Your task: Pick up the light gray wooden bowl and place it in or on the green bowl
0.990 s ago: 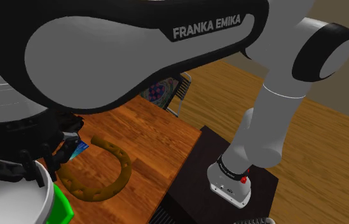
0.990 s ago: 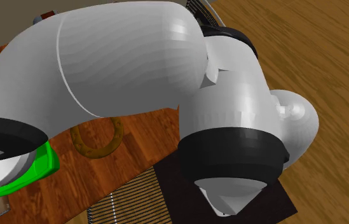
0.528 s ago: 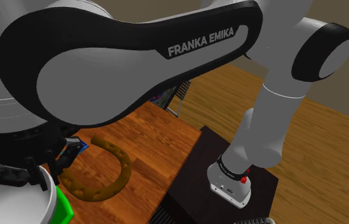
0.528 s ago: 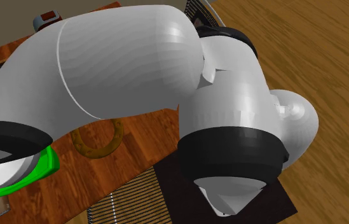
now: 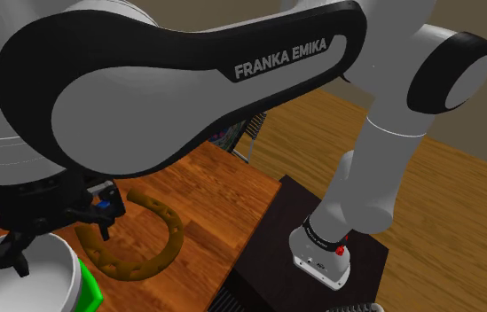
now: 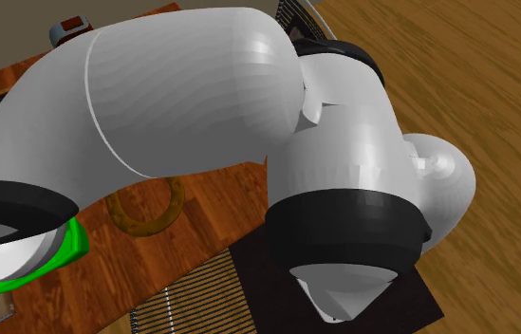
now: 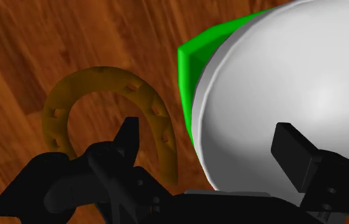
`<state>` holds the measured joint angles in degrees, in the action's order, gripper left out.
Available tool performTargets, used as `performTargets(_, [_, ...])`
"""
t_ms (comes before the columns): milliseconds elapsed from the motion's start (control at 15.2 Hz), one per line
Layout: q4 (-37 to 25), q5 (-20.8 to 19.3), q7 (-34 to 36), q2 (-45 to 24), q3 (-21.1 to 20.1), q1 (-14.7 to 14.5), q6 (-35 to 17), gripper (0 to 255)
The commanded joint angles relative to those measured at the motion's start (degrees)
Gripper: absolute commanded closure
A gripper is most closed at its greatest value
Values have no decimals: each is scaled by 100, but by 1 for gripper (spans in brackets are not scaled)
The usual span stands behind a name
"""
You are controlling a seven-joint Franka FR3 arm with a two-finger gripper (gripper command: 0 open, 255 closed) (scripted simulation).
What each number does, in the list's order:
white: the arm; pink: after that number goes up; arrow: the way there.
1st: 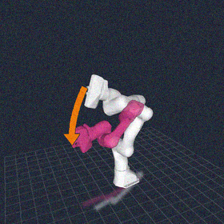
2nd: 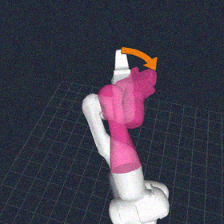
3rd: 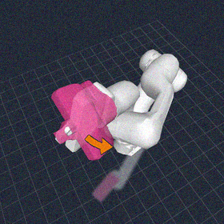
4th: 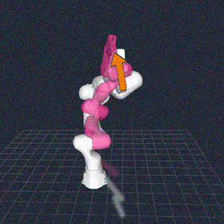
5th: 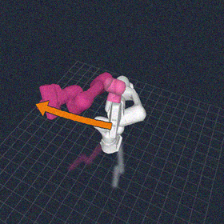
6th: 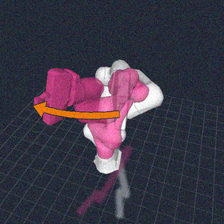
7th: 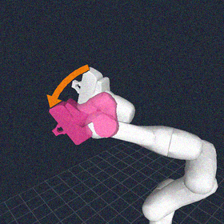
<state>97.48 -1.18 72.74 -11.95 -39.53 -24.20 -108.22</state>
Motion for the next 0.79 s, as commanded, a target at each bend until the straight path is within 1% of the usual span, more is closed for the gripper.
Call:
performTargets(0, [0, 0, 0, 0, 0, 0, 0, 0])
performTargets(264, [-673, 36, -25, 52, -5, 15, 715, 0])
performTargets(726, [-673, 36, -25, 52, -5, 15, 715, 0])
